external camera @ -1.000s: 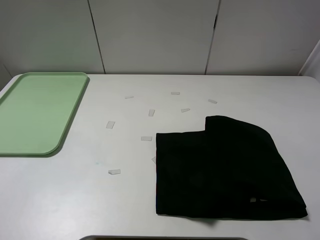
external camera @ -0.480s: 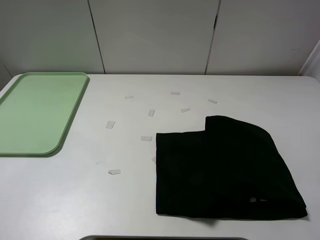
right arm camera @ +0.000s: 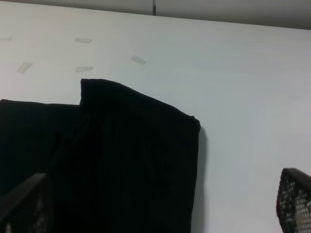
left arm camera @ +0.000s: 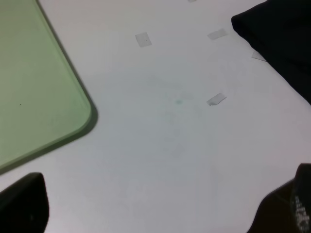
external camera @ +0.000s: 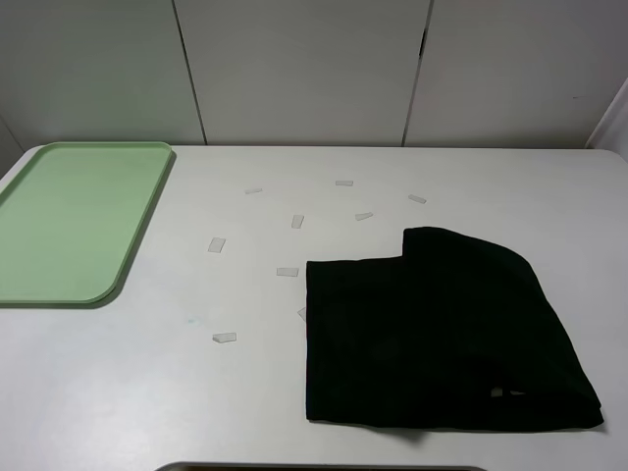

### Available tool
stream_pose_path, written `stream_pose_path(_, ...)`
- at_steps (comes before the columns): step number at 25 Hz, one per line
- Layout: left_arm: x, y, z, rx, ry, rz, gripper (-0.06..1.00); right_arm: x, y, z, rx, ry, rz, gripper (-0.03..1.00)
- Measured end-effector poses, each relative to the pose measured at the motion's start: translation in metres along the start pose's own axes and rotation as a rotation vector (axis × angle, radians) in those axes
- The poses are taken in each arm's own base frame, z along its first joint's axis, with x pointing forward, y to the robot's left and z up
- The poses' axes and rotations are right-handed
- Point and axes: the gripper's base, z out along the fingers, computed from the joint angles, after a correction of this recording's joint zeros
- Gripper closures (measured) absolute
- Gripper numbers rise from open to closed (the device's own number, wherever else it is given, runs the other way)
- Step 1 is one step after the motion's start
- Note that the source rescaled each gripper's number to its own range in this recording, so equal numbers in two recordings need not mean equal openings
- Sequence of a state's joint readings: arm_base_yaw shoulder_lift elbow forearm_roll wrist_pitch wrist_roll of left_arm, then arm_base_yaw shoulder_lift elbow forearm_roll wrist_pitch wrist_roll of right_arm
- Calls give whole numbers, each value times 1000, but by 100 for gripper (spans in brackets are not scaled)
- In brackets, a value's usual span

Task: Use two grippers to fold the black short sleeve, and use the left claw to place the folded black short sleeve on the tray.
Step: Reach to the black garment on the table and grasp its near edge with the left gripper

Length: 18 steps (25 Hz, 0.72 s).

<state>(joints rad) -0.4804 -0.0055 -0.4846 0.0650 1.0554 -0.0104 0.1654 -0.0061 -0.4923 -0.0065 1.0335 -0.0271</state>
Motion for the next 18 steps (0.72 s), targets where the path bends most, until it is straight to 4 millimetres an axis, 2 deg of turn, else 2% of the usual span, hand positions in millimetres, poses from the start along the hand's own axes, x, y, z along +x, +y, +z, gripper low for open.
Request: stream_pose_path(18, 0, 0, 0, 0, 0, 0, -6, 0, 0, 0, 1, 0, 0, -3)
